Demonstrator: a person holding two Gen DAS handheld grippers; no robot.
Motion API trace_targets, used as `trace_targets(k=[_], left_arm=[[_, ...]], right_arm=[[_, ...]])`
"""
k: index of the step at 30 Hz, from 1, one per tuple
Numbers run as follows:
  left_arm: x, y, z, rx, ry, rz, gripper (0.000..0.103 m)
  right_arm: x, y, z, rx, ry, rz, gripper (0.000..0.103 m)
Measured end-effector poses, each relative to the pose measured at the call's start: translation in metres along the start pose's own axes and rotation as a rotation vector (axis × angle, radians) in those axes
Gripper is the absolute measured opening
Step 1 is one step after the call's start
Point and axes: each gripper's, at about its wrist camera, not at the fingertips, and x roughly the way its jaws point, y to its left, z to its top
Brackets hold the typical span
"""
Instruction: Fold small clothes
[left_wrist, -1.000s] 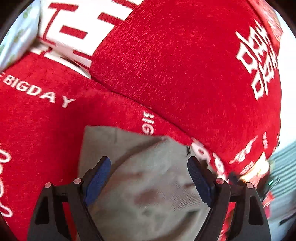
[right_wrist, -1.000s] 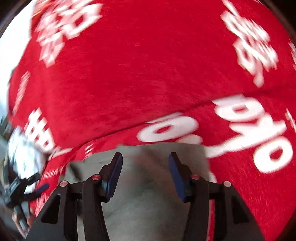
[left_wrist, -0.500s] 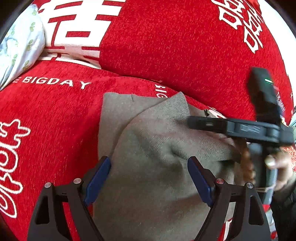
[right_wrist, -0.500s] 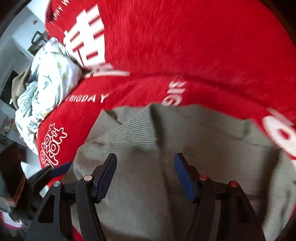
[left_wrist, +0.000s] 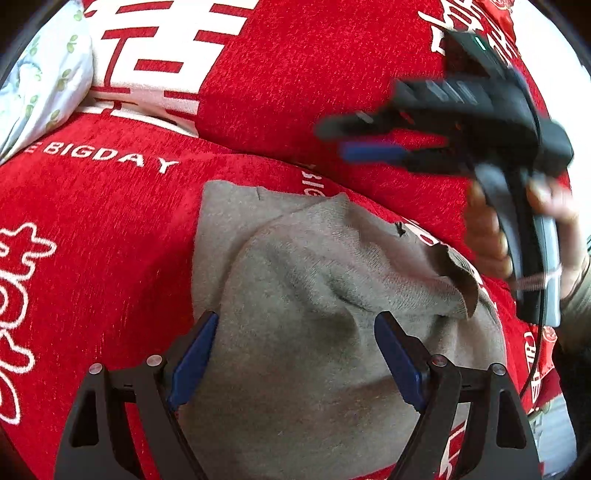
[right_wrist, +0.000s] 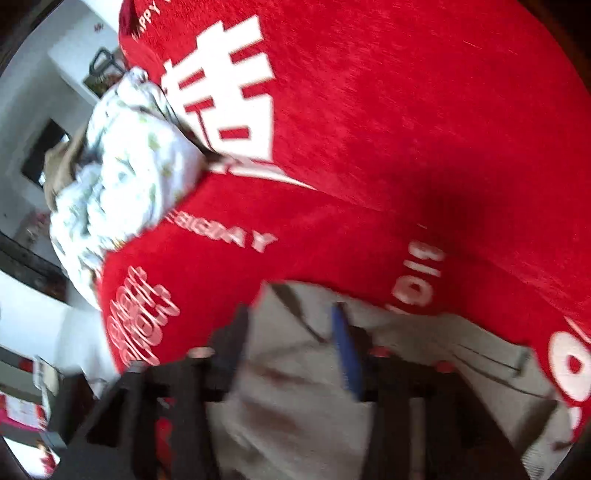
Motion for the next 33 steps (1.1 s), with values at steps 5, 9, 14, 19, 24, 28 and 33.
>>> trace_targets(k=[5,9,14,19,24,28,33], left_arm=[[0.003,0.003,-0.003,-0.014,0.0,-0.017,0.086],[0.002,0.0,-0.005,0.016,-0.003,0.004,0.086],[0.0,0.003,-0.005,0.009,-0.007,-0.004,0.086],[0.001,0.003,-0.004,0.004,-0.006,-0.006,0.086],[0.001,0.002,-0.003,0.002,0.001,-0.001,0.086],[-0.002,0.0,0.002,0.009,0.008,-0.001,0.086],[-0.016,-0.003,0.029,-0.003,-0.035,-0.01,0.086]], right_arm=[[-0.016,-0.045,-0.042,0.105,0.019,0.05,0.066],[0.014,-0.035,-0.067,0.051,0.129,0.081,0.04],[0.02,0.011,-0.052,-0.092,0.081,0.115,0.009],[0.022,0.031,0.006,-0.113,-0.022,0.077,0.009],[0.034,-0.004,0.039,0.041,0.013,-0.073,0.066],[-0.006,-0.035,0.02,0.082,-0.053,-0.141,0.07],[-0.083,-0.079,-0.044,0.093,-0.139,-0.276,0.07]])
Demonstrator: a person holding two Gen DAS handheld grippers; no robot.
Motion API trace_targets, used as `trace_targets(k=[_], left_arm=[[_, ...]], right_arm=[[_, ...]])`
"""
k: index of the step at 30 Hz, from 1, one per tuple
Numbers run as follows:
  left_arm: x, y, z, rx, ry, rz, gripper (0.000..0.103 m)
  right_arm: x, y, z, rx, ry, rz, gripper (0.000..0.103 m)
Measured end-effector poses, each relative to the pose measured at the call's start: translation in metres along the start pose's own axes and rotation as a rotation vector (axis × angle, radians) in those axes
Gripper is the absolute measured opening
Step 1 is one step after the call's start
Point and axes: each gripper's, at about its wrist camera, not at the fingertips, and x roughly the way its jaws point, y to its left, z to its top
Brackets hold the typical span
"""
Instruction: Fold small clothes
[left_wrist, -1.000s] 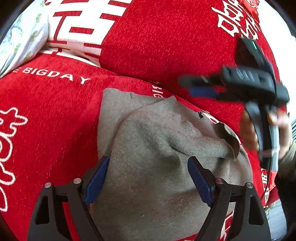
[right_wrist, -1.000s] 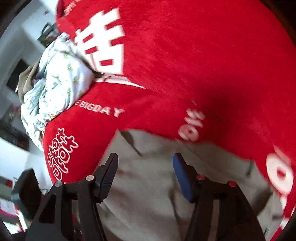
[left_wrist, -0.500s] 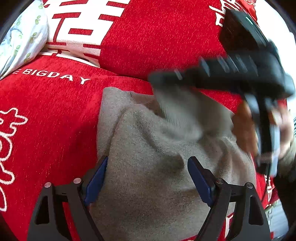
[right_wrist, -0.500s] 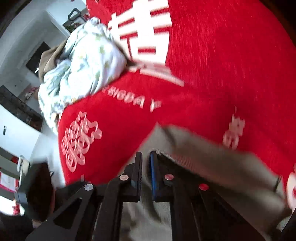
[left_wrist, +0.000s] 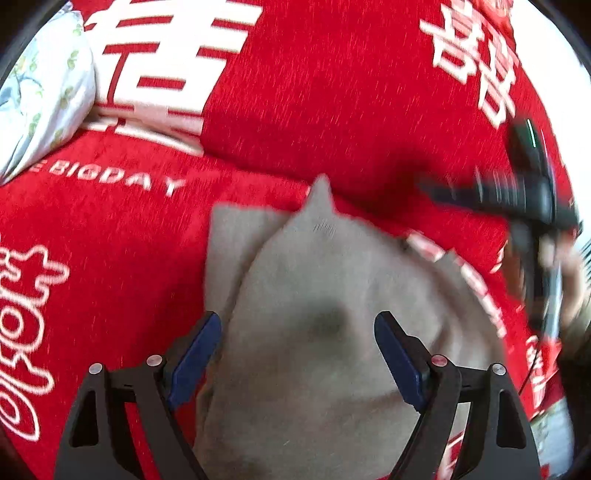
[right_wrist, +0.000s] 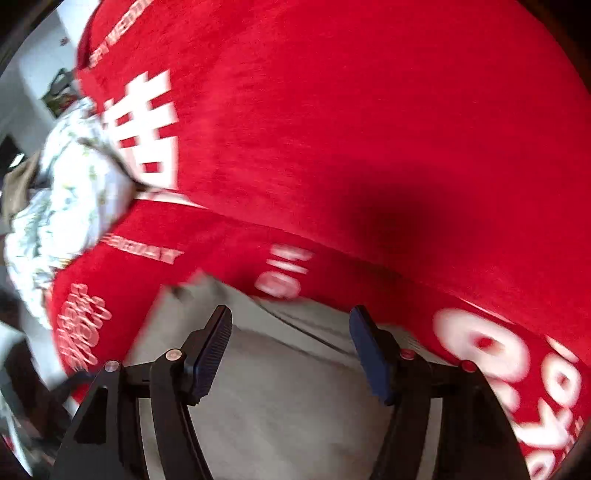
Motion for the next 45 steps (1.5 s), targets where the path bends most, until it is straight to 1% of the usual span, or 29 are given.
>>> trace_targets(k=[2,3,4,6,7,8,9,10,11,13,14,15,16,18,20,22,24,26,27,28,30,31,32,34,36,40,42,44,45], left_arm=[[-0.002,-0.01,0.011,-0.012,-0.009,-0.05,0.086],[0.0,-0.019,0.016,-0.002,-0.002,-0.077,0.086],[0.009,-0.035,0.021,0.027,0.023,-0.129,0.086],[0.036,-0.059,0.024,0.084,0.109,-0.226,0.086],[0.058,-0.069,0.025,0.111,0.176,-0.22,0.086],[0.074,-0.071,0.025,0.122,0.213,-0.165,0.086],[0.091,-0.067,0.027,0.131,0.236,-0.073,0.086],[0.1,-0.058,0.03,0.124,0.233,-0.005,0.086],[0.104,-0.046,0.034,0.108,0.214,0.044,0.085],[0.099,-0.017,0.047,0.016,0.154,0.103,0.085],[0.095,-0.006,0.053,-0.041,0.137,0.117,0.085],[0.09,0.004,0.057,-0.102,0.128,0.112,0.085],[0.082,0.011,0.061,-0.165,0.117,0.1,0.085],[0.071,0.007,0.06,-0.178,0.091,0.097,0.085],[0.067,-0.014,0.051,-0.112,0.092,0.101,0.085],[0.072,-0.046,0.034,-0.008,0.134,0.108,0.085],[0.079,-0.07,0.015,0.107,0.172,0.161,0.085],[0.086,-0.08,-0.001,0.182,0.193,0.238,0.085],[0.089,-0.075,-0.009,0.211,0.202,0.298,0.085],[0.085,-0.07,-0.012,0.226,0.188,0.325,0.085],[0.069,-0.063,-0.015,0.218,0.163,0.333,0.085],[0.056,-0.058,-0.016,0.184,0.143,0.346,0.085],[0.046,-0.056,-0.017,0.152,0.123,0.329,0.085],[0.029,-0.052,-0.02,0.072,0.095,0.225,0.085],[0.026,-0.056,-0.027,0.052,0.102,0.164,0.085],[0.028,-0.078,-0.049,0.126,0.092,0.215,0.085],[0.032,-0.074,-0.055,0.128,0.093,0.249,0.085],[0.034,-0.063,-0.063,0.121,0.098,0.298,0.085],[0.035,-0.056,-0.065,0.119,0.101,0.313,0.085]], right_arm=[[-0.018,-0.031,-0.021,0.04,-0.032,-0.007,0.07],[-0.023,-0.046,-0.034,0.079,-0.039,0.031,0.07],[-0.02,-0.062,-0.052,0.147,-0.025,0.12,0.07],[-0.007,-0.074,-0.073,0.218,0.009,0.223,0.07],[0.002,-0.082,-0.084,0.252,0.022,0.246,0.07],[0.009,-0.087,-0.091,0.265,0.024,0.211,0.069],[0.013,-0.097,-0.097,0.28,0.022,0.118,0.066],[0.013,-0.111,-0.103,0.3,0.003,0.022,0.043],[0.01,-0.12,-0.106,0.312,-0.016,0.003,0.022],[0.0,-0.13,-0.111,0.353,-0.035,-0.011,0.021],[-0.005,-0.129,-0.112,0.341,-0.045,-0.047,0.022],[-0.015,-0.123,-0.112,0.3,-0.061,-0.147,0.023],[-0.021,-0.12,-0.114,0.284,-0.078,-0.188,0.028],[-0.037,-0.112,-0.119,0.295,-0.128,-0.18,0.044],[-0.049,-0.091,-0.126,0.291,-0.191,-0.119,0.084],[-0.047,-0.065,-0.128,0.205,-0.197,-0.112,0.086],[-0.036,-0.046,-0.131,0.1,-0.146,-0.159,0.086],[-0.022,-0.062,-0.141,0.143,-0.061,-0.266,0.084],[-0.025,-0.076,-0.151,0.169,-0.04,-0.306,0.082],[-0.033,-0.089,-0.16,0.209,-0.061,-0.353,0.083],[-0.055,-0.106,-0.177,0.308,-0.092,-0.403,0.083],[-0.07,-0.11,-0.187,0.353,-0.116,-0.41,0.083],[-0.081,-0.109,-0.194,0.369,-0.142,-0.405,0.083],[-0.101,-0.094,-0.208,0.366,-0.202,-0.367,0.083],[-0.106,-0.069,-0.214,0.319,-0.227,-0.325,0.083],[-0.086,-0.007,-0.223,0.167,-0.22,-0.259,0.083],[-0.074,-0.002,-0.228,0.142,-0.192,-0.265,0.083],[-0.058,-0.008,-0.236,0.163,-0.146,-0.304,0.083],[-0.057,-0.014,-0.241,0.185,-0.148,-0.306,0.083]])
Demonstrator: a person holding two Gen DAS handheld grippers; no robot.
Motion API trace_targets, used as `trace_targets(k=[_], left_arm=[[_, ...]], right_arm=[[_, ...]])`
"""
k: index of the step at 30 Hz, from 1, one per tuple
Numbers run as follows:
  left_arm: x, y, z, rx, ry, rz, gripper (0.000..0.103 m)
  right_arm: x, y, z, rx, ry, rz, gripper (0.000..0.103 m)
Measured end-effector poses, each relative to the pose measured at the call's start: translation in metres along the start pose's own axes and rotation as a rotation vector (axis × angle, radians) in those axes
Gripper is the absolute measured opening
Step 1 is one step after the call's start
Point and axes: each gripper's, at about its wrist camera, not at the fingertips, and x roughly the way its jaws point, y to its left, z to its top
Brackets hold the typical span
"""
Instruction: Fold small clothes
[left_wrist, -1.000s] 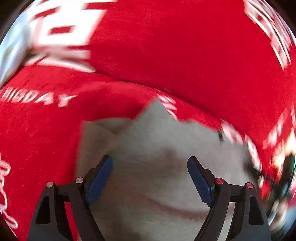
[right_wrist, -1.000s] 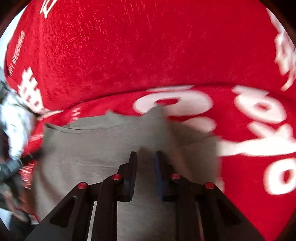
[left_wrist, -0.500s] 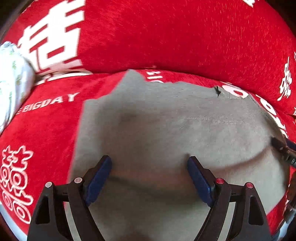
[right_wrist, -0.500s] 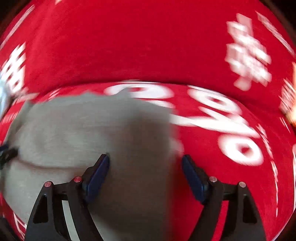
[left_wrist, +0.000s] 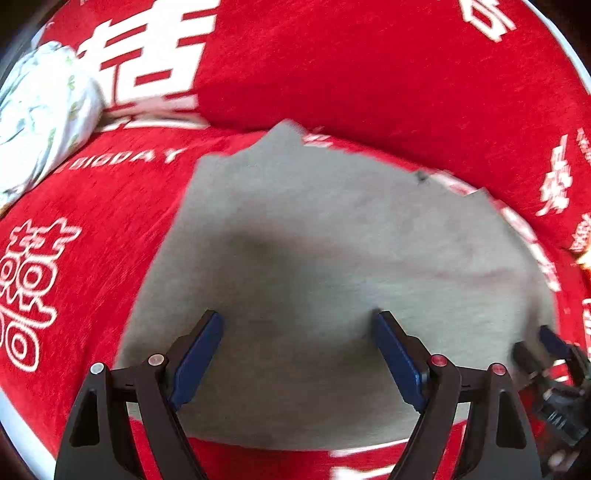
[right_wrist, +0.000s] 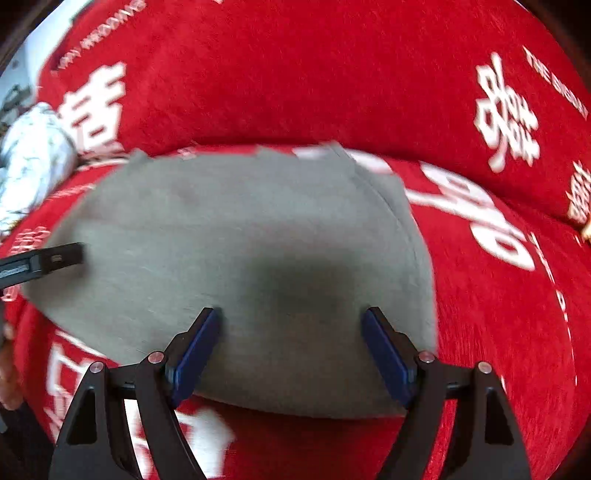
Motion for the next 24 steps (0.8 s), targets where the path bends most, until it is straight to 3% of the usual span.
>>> trace_targets(k=[2,7,15,21,23,24], left_arm=[[-0.003,0.009,-0.006,0.019,-0.026,0.008,0.085],[-0.019,0.016,-0.016,0.023,-0.044,0.005,0.085],[-0.044,0.028,-0.026,-0.009,-0.076,-0.031,0.085],[-0.059,0.077,-0.064,-0.21,-0.071,-0.137,0.085],[-0.053,0.099,-0.08,-0.318,-0.042,-0.236,0.085],[-0.054,0.105,-0.084,-0.34,-0.067,-0.273,0.085]], right_arm=[[-0.005,-0.009,-0.006,0.026,-0.031,0.029,0.083],[-0.021,-0.011,-0.006,0.038,-0.012,-0.022,0.083],[-0.034,0.003,0.008,0.063,-0.075,-0.032,0.084],[-0.039,0.024,0.014,0.052,-0.099,-0.002,0.085],[-0.037,0.033,0.014,0.039,-0.097,0.01,0.085],[-0.035,0.039,0.013,0.035,-0.097,0.022,0.085]])
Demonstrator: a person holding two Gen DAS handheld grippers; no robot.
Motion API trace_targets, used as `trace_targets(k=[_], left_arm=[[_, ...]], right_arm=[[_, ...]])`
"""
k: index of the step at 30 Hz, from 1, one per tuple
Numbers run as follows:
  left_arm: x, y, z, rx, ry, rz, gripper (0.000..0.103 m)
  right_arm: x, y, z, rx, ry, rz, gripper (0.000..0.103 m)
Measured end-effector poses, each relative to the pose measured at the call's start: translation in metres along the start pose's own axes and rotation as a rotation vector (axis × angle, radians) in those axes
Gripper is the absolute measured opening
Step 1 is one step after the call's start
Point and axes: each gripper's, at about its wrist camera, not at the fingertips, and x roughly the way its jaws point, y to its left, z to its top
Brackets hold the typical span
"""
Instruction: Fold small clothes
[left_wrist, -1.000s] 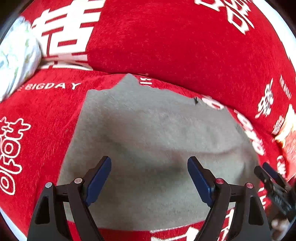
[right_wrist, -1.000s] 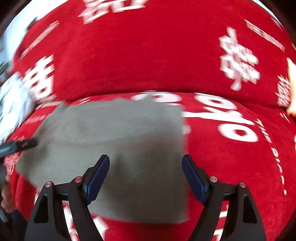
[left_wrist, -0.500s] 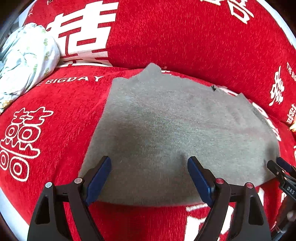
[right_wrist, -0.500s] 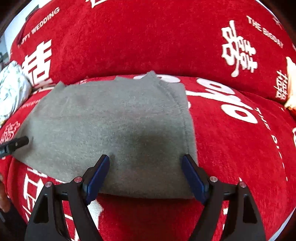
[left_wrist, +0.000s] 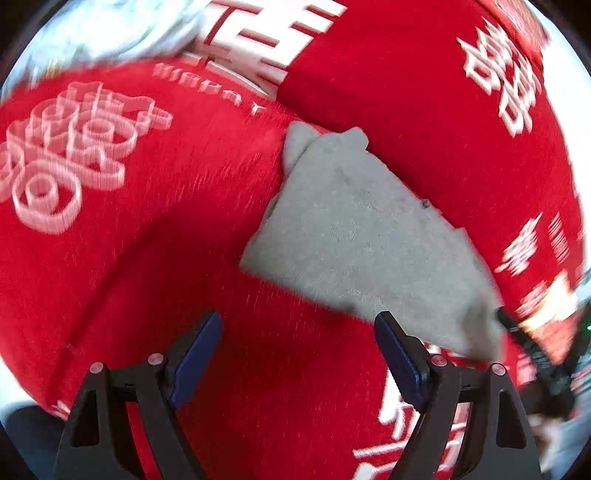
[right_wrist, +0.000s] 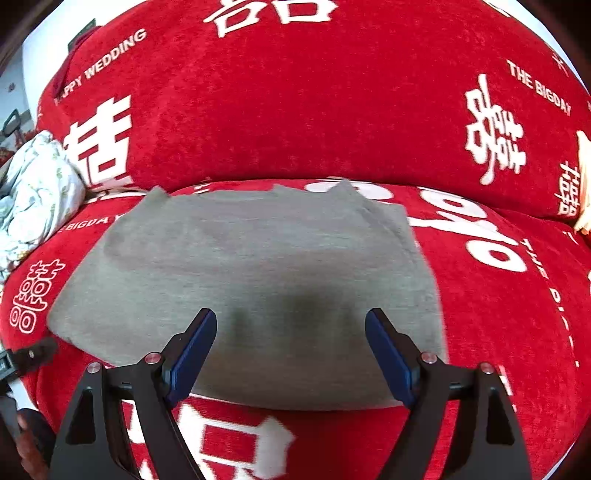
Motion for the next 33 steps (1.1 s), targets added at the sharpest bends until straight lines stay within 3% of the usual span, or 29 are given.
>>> trace_targets(k=[3,7,12,13,15,18,23,26,27,28,33], left_arm=[[0.002,0.0,0.006,-0.026,0.0,-0.035,0.085],[0.023,-0.008,0.023,-0.061,0.007,-0.152,0.085],[0.045,-0.01,0.046,-0.098,-0.03,-0.21,0.085],[0.046,-0.006,0.048,-0.119,-0.042,-0.234,0.082],[0.05,0.003,0.05,-0.146,-0.052,-0.256,0.058],[0.054,0.013,0.051,-0.163,-0.061,-0.263,0.037],[0.06,0.016,0.052,-0.167,-0.051,-0.257,0.025],[0.062,0.017,0.054,-0.18,-0.039,-0.271,0.024],[0.062,0.018,0.055,-0.185,-0.034,-0.274,0.015],[0.064,0.02,0.055,-0.191,-0.02,-0.283,0.013],[0.068,0.021,0.058,-0.185,-0.002,-0.292,0.012]], right_arm=[[0.006,0.013,-0.002,-0.011,0.011,0.02,0.085],[0.012,0.033,-0.004,-0.052,0.023,0.031,0.085],[0.018,0.044,0.005,-0.079,0.028,0.025,0.085],[0.019,0.046,0.009,-0.082,0.03,0.025,0.085],[0.024,0.053,0.02,-0.087,0.034,0.033,0.085],[0.041,0.076,0.044,-0.098,0.051,0.074,0.085],[0.089,0.128,0.08,-0.102,0.142,0.162,0.085],[0.123,0.172,0.1,-0.147,0.21,0.177,0.085],[0.134,0.187,0.105,-0.171,0.229,0.177,0.085],[0.146,0.204,0.109,-0.193,0.252,0.179,0.085],[0.193,0.263,0.11,-0.251,0.368,0.193,0.085]])
